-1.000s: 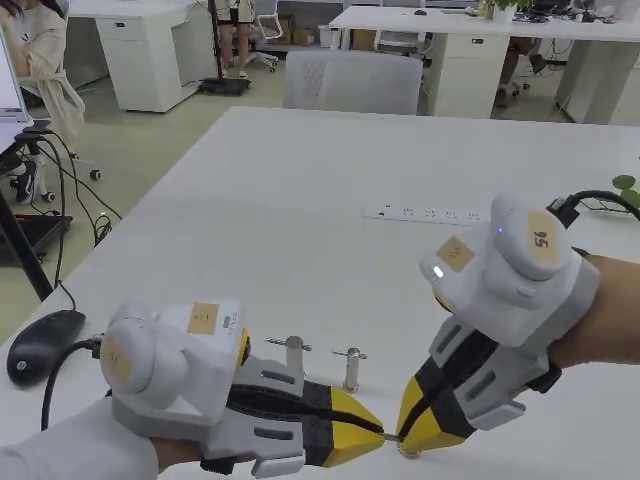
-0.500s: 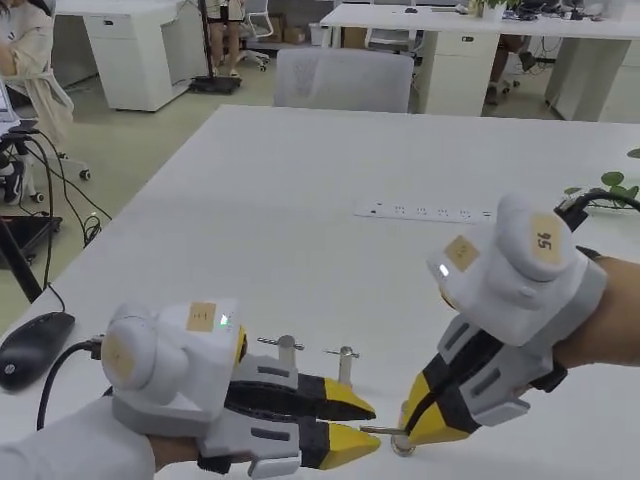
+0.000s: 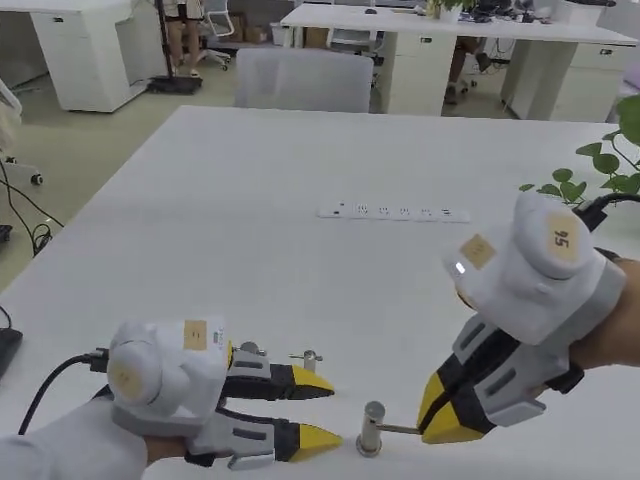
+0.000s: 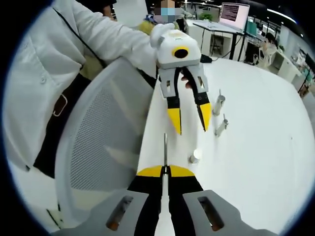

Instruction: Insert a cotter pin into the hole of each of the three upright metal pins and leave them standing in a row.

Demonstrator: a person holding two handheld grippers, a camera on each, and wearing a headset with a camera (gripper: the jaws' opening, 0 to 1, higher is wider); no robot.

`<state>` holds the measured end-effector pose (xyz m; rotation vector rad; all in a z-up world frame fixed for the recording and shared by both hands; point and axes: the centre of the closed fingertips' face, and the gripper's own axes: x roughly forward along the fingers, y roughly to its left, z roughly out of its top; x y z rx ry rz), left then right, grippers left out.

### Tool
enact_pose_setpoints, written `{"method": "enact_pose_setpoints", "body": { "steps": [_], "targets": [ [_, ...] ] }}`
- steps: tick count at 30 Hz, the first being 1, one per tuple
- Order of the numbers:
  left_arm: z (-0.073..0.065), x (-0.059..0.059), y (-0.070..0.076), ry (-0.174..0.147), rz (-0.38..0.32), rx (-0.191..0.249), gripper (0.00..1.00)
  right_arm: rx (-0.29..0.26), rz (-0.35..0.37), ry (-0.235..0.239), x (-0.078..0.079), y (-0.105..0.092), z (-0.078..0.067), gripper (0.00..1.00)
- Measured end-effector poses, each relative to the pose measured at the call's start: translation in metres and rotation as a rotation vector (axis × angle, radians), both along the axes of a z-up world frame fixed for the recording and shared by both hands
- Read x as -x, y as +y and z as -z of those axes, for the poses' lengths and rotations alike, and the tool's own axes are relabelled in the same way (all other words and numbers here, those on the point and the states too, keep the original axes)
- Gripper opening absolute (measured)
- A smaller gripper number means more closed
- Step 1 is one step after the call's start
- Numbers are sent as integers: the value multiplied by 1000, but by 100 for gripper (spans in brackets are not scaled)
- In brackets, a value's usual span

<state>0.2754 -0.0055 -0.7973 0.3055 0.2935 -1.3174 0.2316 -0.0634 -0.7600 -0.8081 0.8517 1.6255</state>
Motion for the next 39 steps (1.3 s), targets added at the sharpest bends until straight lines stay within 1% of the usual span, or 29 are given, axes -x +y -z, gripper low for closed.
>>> {"method": "enact_pose_setpoints", "body": {
  "steps": [2,4,5,7,8,9,12,14,15,17,18,20,21,25,26,28,31,32,33,35,39],
  "targets": [
    [4,-4,-4,-3,9,-4,26,4,14,2,0,-5,-1,3],
    [10,-6,-9,-17,27,-15,26,9,26,4,0,-9,-1,3],
    [15,-8,-12,-11,35,-25,26,10,32,6,0,-10,-1,3],
    [23,-7,-17,-13,59,-45,26,15,42,6,0,-14,-1,3],
    [26,-7,-19,-3,65,-49,26,17,48,7,0,-16,-2,3],
    [29,-6,-22,1,78,-54,26,17,53,8,0,-17,-2,3],
    [37,-6,-28,-7,99,-74,26,17,69,6,-1,-20,-4,3],
    [41,-7,-32,-11,99,-77,26,18,77,7,-1,-22,-4,3],
    [41,-8,-33,-11,99,-76,25,18,79,8,-1,-23,-4,3],
    [43,-10,-36,-20,88,-75,23,19,83,10,0,-24,-3,3],
    [44,-11,-37,-12,80,-66,22,21,85,11,0,-25,-2,3],
    [45,-13,-40,-13,74,-60,21,21,90,14,0,-25,-2,3],
    [45,-12,-41,-9,73,-57,20,20,91,15,-1,-25,-1,3],
    [48,-10,-43,-10,75,-62,13,17,93,19,0,-25,-1,3],
    [48,-10,-42,-11,72,-60,12,16,94,20,-1,-25,0,3],
    [48,-11,-42,19,43,-47,12,17,95,20,-1,-25,1,3],
    [49,-12,-40,47,-11,-31,11,16,94,21,-1,-24,2,3],
    [49,-12,-40,51,-27,-28,11,15,94,22,-2,-23,3,3],
    [49,-12,-40,62,-46,-23,11,15,94,22,-2,-23,3,3],
    [49,-12,-39,68,-68,-26,11,16,93,22,-2,-21,5,3],
    [50,-12,-39,96,-128,-23,11,25,100,18,-6,-18,8,3]
  ]
}}
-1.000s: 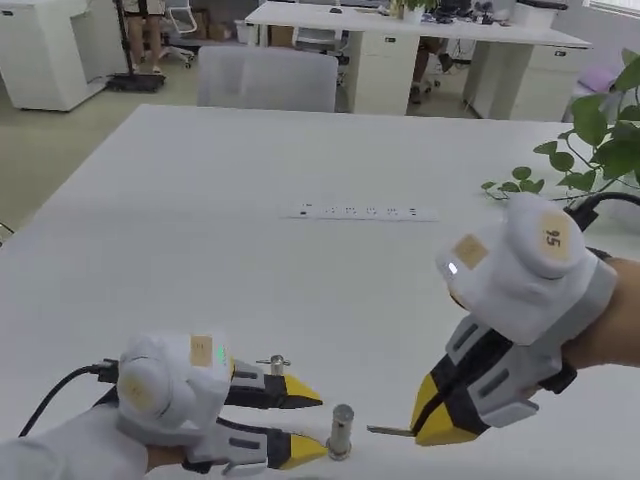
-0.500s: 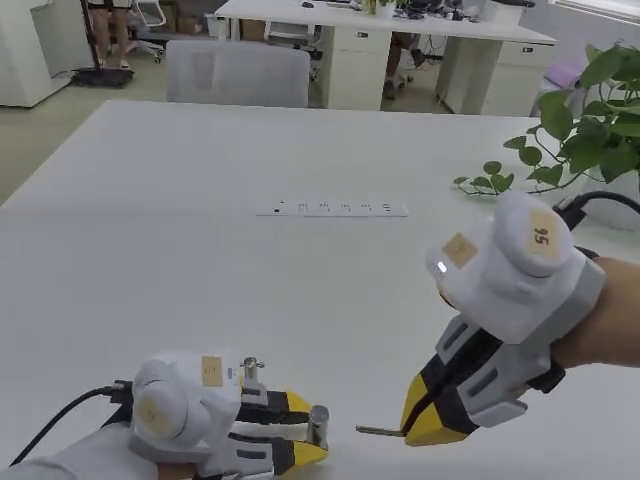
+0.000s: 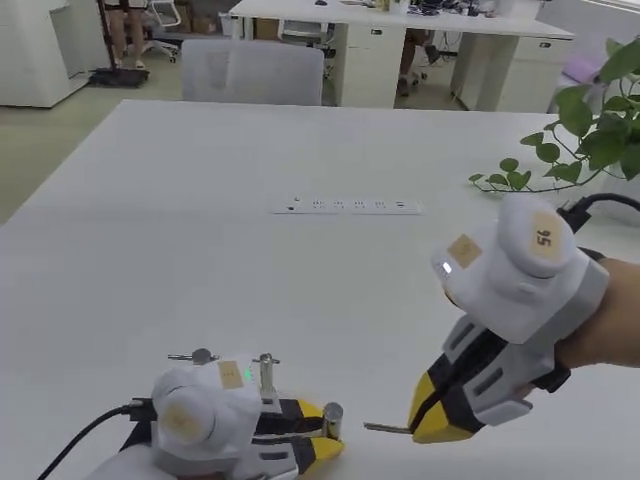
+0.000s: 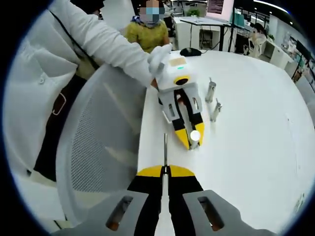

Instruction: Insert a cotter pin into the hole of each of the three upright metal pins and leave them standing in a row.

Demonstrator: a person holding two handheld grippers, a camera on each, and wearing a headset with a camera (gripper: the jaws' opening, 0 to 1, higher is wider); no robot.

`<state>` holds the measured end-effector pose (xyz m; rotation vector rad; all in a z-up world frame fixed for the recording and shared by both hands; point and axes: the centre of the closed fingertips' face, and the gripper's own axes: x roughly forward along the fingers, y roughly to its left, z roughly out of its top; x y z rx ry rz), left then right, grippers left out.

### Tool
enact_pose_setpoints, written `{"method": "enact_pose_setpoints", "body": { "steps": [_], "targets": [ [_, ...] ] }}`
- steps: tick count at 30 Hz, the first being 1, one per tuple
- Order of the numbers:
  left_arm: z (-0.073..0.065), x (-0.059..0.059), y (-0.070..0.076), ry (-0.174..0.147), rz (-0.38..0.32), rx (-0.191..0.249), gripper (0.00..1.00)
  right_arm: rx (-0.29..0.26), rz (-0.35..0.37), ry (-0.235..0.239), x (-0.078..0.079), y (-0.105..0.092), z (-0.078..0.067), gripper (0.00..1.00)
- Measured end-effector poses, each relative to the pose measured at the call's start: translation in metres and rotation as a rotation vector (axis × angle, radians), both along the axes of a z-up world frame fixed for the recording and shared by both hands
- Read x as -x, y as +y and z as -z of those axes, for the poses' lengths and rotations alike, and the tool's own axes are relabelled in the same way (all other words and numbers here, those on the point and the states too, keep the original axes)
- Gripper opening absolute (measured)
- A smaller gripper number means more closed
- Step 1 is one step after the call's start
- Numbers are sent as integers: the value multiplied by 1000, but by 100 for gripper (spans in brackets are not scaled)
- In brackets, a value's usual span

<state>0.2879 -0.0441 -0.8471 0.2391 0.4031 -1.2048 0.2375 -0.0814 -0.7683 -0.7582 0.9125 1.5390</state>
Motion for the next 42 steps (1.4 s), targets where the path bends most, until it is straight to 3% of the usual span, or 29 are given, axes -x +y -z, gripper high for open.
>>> {"method": "enact_pose_setpoints", "body": {
  "steps": [3,14,21,25,30,33,34,36,38,42],
  "targets": [
    [0,-1,0,26,-60,8,11,4,21,-4,-4,3,1,3],
    [2,-3,1,65,-220,16,11,9,47,-10,-6,5,5,3],
    [2,-5,0,39,-288,-4,11,9,52,-14,-6,3,4,4],
    [2,-6,1,46,-310,-7,12,8,50,-17,-6,4,3,4],
    [5,-5,2,38,-267,-38,12,7,48,-17,-6,5,3,4],
    [2,-3,2,33,-222,-23,18,5,47,-17,-6,6,2,4],
    [-2,-3,-1,5,-175,-18,19,5,47,-16,-6,6,2,4],
    [-5,-6,0,-35,-145,-34,19,5,47,-15,-6,5,2,4],
    [-3,-5,2,-11,-116,-36,20,3,47,-11,-6,6,2,4],
    [-4,-2,4,-29,-8,-52,19,6,44,-8,-5,6,2,4]
  ]
}}
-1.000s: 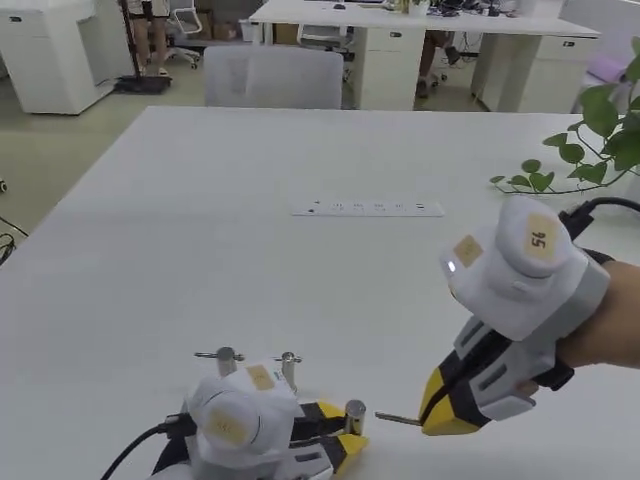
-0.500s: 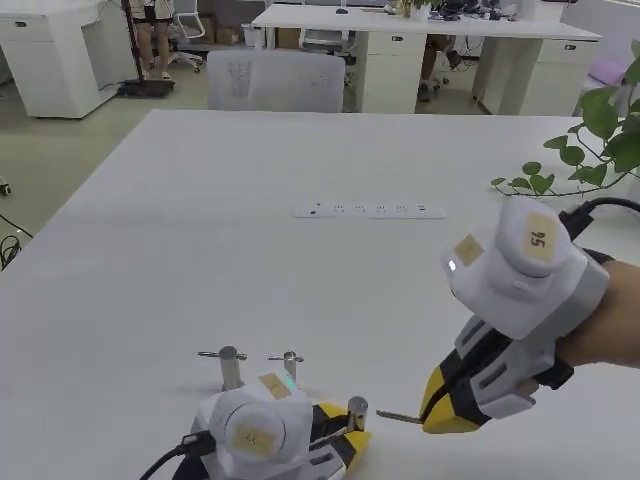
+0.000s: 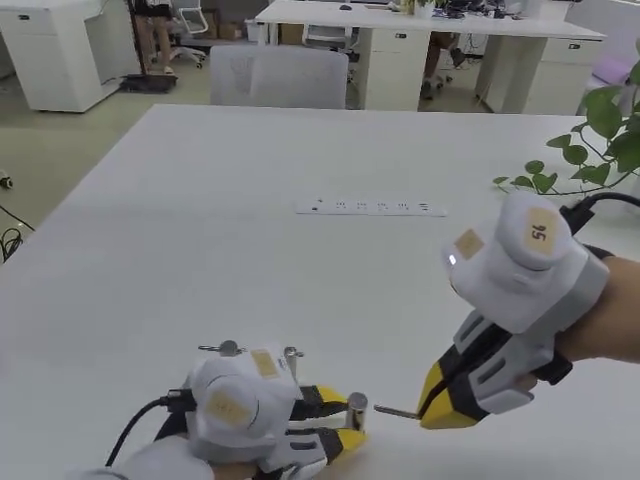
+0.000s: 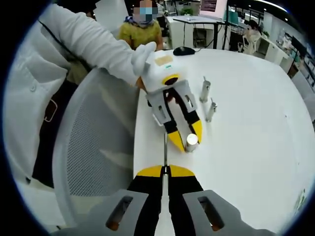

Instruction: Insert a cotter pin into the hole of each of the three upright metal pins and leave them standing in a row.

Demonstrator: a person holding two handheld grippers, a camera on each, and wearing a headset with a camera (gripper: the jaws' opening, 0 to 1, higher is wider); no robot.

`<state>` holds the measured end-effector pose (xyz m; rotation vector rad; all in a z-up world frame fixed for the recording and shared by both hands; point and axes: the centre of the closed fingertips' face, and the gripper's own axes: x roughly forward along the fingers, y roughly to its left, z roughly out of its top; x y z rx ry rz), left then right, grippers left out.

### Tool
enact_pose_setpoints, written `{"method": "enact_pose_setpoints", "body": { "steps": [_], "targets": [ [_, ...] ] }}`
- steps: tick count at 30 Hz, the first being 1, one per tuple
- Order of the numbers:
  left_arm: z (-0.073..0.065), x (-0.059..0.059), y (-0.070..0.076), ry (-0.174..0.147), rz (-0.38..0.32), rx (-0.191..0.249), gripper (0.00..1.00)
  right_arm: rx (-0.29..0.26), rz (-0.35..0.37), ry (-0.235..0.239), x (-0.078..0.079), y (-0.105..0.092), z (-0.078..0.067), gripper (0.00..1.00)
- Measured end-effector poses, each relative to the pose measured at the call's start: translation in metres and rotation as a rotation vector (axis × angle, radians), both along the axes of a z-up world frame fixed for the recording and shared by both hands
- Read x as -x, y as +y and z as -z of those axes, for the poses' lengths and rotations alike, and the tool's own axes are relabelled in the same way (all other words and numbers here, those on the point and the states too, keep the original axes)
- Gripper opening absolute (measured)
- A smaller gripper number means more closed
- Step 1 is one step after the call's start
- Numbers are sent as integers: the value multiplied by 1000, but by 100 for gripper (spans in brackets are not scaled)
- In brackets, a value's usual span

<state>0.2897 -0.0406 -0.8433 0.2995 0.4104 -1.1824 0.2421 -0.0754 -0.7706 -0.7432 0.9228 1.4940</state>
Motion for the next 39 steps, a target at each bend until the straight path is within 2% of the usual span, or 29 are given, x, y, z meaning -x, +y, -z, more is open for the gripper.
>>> {"method": "enact_pose_setpoints", "body": {
  "steps": [1,3,4,5,6,7,8,11,13,16,21,22,24,27,29,30,31,35,38,39],
  "targets": [
    [-1,1,0,-15,29,-8,19,1,-1,1,0,0,0,4],
    [-2,7,-5,-7,98,2,19,2,-1,4,0,0,0,4],
    [-1,7,-5,-7,119,-12,20,4,-1,5,0,0,1,4],
    [-3,6,-5,-41,147,-25,21,5,-1,6,1,-1,1,3],
    [-4,6,-7,-33,160,-20,21,5,0,7,1,-1,1,3],
    [-2,5,-7,-32,182,-37,21,6,0,9,1,-1,1,3],
    [-2,4,-7,-46,197,-47,21,7,0,10,1,-1,1,3],
    [-1,4,-8,-46,251,-62,21,8,1,12,1,-2,1,3],
    [3,4,-8,-62,296,-93,20,8,4,15,0,-3,0,3],
    [4,4,-8,-62,321,-102,19,10,7,16,0,-5,0,3],
    [7,5,-7,-58,319,-110,14,18,11,22,-1,-8,2,3],
    [7,4,-7,-69,317,-113,12,18,11,23,-1,-8,3,3],
    [7,3,-7,-51,287,-106,12,21,13,27,-1,-8,4,3],
    [7,3,-6,-20,204,-91,12,23,18,28,-1,-6,5,3],
    [7,2,-5,27,124,-65,11,25,24,29,-1,-5,6,3],
    [6,2,-4,28,102,-61,11,27,27,29,-2,-4,7,3],
    [6,2,-4,11,95,-65,11,32,31,28,-3,-4,9,3],
    [7,2,-3,11,8,-54,11,46,52,31,-4,-5,13,3],
    [7,2,-2,29,-67,-31,11,58,67,32,-4,-6,15,3],
    [7,1,-2,45,-108,-15,11,63,76,34,-4,-6,17,3]
  ]
}}
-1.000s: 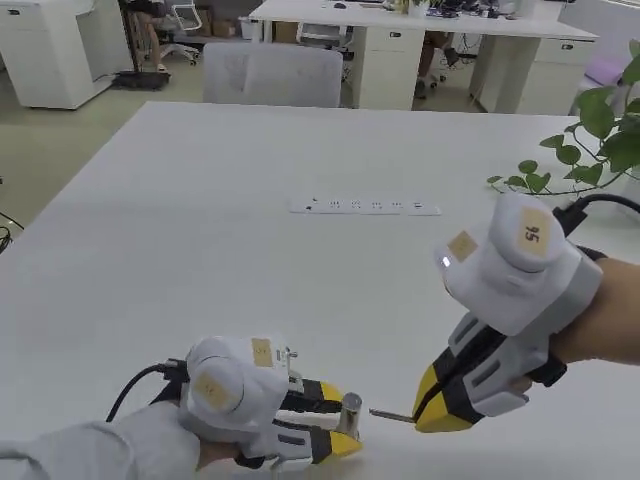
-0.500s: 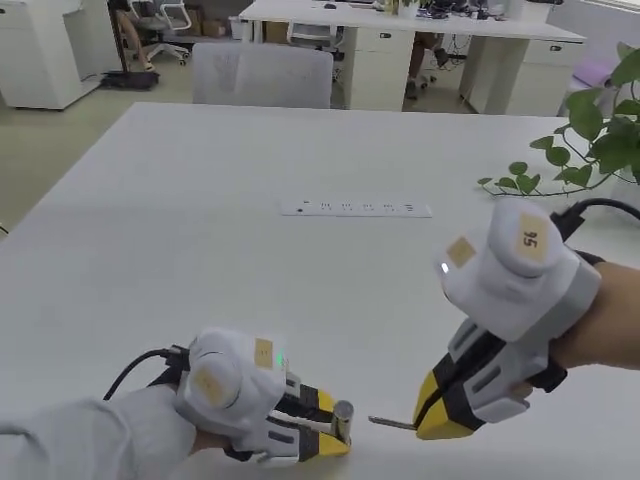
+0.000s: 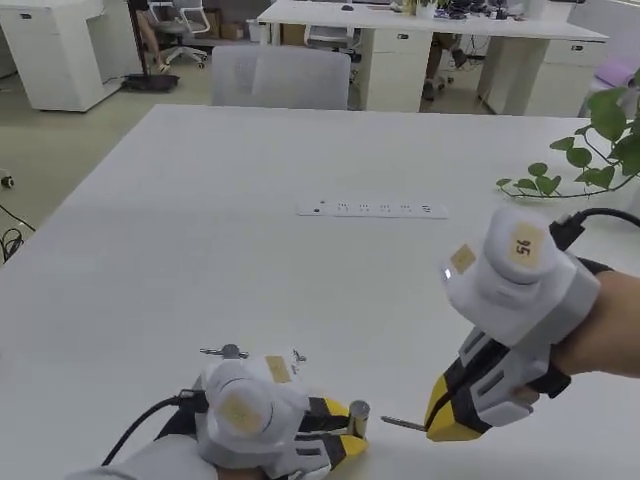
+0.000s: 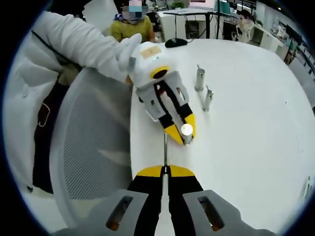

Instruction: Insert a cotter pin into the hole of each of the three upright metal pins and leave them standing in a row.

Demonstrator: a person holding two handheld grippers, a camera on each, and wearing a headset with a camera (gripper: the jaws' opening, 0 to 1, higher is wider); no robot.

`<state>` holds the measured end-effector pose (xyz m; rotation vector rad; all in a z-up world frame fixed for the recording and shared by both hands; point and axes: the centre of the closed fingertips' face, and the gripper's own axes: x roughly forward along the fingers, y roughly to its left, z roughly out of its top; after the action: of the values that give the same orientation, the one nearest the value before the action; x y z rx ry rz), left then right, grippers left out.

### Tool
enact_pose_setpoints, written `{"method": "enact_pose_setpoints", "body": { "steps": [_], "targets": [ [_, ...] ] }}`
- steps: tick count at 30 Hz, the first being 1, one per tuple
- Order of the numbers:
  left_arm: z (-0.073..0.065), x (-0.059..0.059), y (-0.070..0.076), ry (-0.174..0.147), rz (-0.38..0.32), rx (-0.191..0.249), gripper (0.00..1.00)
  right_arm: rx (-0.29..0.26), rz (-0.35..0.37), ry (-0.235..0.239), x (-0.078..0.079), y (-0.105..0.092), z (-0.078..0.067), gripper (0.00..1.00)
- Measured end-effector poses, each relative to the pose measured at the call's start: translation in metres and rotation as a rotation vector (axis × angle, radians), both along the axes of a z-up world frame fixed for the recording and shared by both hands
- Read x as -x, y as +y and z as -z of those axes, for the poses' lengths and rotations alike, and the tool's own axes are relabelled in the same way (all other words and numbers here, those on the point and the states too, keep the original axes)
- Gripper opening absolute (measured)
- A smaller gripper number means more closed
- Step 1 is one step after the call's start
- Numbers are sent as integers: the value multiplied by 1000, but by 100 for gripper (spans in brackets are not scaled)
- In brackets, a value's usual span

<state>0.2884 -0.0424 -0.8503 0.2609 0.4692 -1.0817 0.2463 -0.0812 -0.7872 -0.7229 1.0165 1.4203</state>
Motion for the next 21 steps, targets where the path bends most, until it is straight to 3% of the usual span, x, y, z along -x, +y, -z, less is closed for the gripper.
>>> {"method": "enact_pose_setpoints", "body": {
  "steps": [9,21],
  "targets": [
    [0,-1,1,23,-162,36,11,38,100,8,-2,-2,12,3],
    [1,1,2,46,-257,49,12,97,173,-20,-9,-2,26,3]
  ]
}}
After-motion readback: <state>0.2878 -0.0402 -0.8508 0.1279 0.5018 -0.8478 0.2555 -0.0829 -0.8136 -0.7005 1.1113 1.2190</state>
